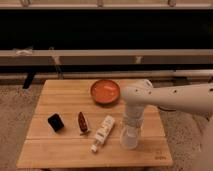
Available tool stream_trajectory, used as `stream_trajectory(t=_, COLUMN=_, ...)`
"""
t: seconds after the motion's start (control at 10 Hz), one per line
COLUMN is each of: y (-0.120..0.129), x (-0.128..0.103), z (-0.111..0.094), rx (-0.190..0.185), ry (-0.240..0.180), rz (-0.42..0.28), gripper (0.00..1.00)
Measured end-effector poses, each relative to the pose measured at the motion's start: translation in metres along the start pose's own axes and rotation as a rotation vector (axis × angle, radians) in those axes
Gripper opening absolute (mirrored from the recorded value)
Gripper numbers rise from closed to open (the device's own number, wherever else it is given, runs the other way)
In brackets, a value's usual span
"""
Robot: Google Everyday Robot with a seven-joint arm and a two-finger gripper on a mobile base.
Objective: Place the ceramic cup over the eraser
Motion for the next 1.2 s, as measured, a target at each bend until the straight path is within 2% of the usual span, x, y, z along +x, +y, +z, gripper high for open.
stream_trajectory(t=0.2, y=-0.003, x=-0.001, z=0.006, rx=0.041, ry=0.021, rz=0.019, gripper=0.65)
stream_trajectory(t=0.3, y=-0.003, x=0.0, z=0.008, rx=0.053, ry=0.028, rz=0.023, gripper=0.61)
stream_trajectory(t=0.5, y=-0.004, x=0.001, z=0.01, rx=0.069, ry=0.039, rz=0.041, gripper=0.43)
stream_trajectory(t=0.7, y=-0.008, x=0.002, z=0.008, rx=0.061, ry=0.038, rz=0.072, gripper=0.22)
stream_trajectory(t=0.9, y=-0.014, x=0.002, z=-0.004, rx=0.032, ry=0.01, rz=0.102, gripper=0.05)
stream_trajectory(t=1.0, y=-0.015, x=0.005, z=-0.032, rx=-0.005, ry=-0.046, rz=0.107, gripper=0.0)
stream_trajectory(t=1.1, y=-0.008, x=0.008, z=-0.055, rx=-0.023, ry=-0.095, rz=0.085, gripper=0.0)
stream_trajectory(t=1.2, y=0.002, x=0.01, z=-0.067, rx=-0.032, ry=-0.119, rz=0.055, gripper=0.0)
